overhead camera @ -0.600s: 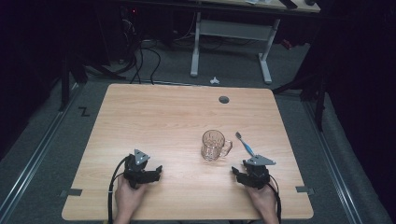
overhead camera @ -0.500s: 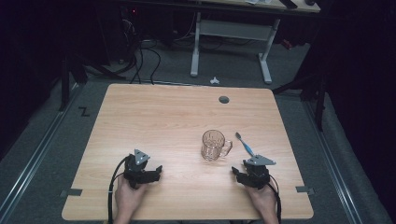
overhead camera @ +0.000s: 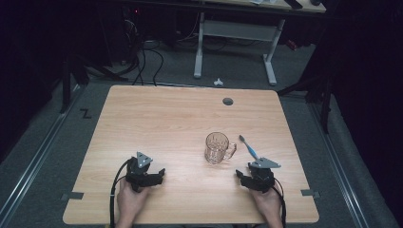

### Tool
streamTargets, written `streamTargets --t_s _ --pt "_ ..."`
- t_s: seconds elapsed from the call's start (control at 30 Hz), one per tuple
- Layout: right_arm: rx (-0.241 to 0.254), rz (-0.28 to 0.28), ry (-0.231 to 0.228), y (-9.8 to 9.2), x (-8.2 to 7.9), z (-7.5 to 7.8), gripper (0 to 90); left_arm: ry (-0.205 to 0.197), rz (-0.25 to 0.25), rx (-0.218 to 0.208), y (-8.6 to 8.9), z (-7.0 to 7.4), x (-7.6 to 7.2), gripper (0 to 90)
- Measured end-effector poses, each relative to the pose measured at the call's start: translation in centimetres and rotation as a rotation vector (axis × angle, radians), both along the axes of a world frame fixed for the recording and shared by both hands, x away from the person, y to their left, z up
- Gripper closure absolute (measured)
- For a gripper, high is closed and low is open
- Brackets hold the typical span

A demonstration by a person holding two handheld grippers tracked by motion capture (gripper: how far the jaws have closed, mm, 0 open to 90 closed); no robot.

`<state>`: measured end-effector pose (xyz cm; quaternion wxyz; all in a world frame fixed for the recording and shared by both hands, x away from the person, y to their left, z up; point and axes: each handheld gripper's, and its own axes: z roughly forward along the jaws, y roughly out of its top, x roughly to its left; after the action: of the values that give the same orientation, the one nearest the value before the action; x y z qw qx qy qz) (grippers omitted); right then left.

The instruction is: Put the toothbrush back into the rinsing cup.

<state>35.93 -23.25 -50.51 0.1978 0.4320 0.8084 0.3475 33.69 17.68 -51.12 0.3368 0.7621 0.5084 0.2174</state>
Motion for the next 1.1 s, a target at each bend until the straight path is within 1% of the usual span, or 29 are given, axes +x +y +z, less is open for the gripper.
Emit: streamTargets --t_s 0.17,0.27,0.37,0.43,0.47,0.53,0.63,0.73,0.9,1.07,1.1 --pt "0.0 0.0 0.0 0.0 0.0 0.0 39.2 0.0 0.0 0.0 0.0 0.0 0.0 15.8" --pt "0.001 0.009 -0.002 0.0 -0.1 0.0 41.3 0.0 0.0 0.0 0.0 0.0 0.0 15.8" --pt "0.005 0.008 0.001 0.0 -0.1 0.0 41.6 0.0 0.0 0.0 0.0 0.0 0.0 15.8" --pt "0.004 0.01 -0.002 0.0 -0.1 0.0 43.3 0.0 0.0 0.0 0.0 0.0 0.0 15.8" --pt "0.001 0.01 -0.005 0.0 -0.2 0.0 45.6 0.0 0.0 0.0 0.0 0.0 0.0 15.8" --pt "0.008 0.011 -0.003 0.0 -0.3 0.0 47.9 0.0 0.0 0.0 0.0 0.0 0.0 15.8" --pt "0.007 0.0 -0.007 -0.1 -0.4 0.0 50.1 0.0 0.0 0.0 0.0 0.0 0.0 15.8" --pt "0.02 -0.018 -0.004 -0.3 -0.6 0.0 51.7 0.0 0.0 0.0 0.0 0.0 0.0 15.8" --pt "0.02 -0.019 0.003 -0.6 -0.8 0.1 52.9 0.0 0.0 0.0 0.0 0.0 0.0 15.8" --pt "0.034 -0.025 0.011 -1.0 -1.3 0.2 54.2 0.0 0.0 0.0 0.0 0.0 0.0 15.8" --pt "0.03 -0.024 0.011 -1.1 -1.4 0.2 54.5 0.001 0.0 0.0 0.0 0.0 0.0 15.8"
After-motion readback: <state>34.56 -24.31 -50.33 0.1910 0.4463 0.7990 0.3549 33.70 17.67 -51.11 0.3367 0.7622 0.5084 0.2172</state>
